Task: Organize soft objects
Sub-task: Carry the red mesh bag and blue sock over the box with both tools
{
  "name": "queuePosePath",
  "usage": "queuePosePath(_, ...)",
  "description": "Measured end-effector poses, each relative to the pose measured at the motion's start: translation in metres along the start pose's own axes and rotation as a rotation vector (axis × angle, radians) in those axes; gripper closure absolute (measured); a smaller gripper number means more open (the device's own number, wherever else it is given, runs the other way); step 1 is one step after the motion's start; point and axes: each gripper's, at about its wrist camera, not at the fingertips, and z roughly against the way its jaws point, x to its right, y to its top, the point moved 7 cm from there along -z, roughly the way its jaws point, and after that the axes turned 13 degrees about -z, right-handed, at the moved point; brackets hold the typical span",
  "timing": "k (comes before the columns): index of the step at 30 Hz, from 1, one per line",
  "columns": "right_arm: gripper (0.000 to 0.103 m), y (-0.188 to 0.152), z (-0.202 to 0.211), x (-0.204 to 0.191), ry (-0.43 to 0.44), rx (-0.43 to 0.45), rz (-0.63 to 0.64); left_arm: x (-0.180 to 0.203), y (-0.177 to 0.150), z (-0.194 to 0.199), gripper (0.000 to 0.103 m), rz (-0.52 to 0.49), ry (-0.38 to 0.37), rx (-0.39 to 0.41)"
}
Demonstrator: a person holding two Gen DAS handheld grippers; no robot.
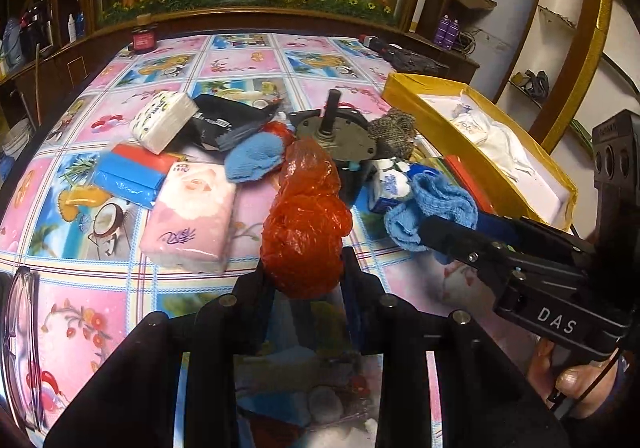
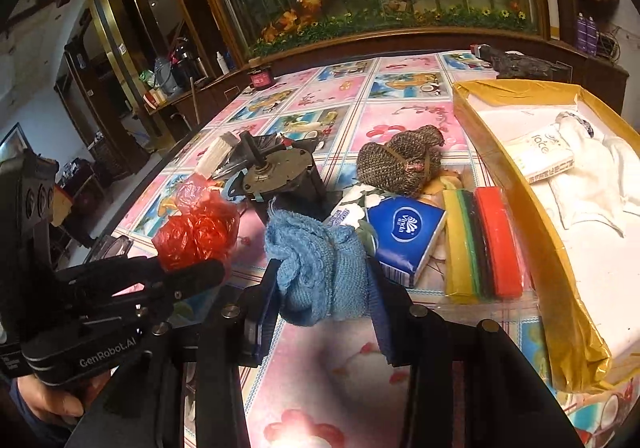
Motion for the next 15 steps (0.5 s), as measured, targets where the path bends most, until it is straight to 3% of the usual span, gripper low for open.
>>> queuePosePath(15, 0.063, 0.002, 0.028, 0.028, 0.014, 0.015, -0.078, 0.032, 0.020, 0.021, 0.075, -0.069, -0.031, 0.055)
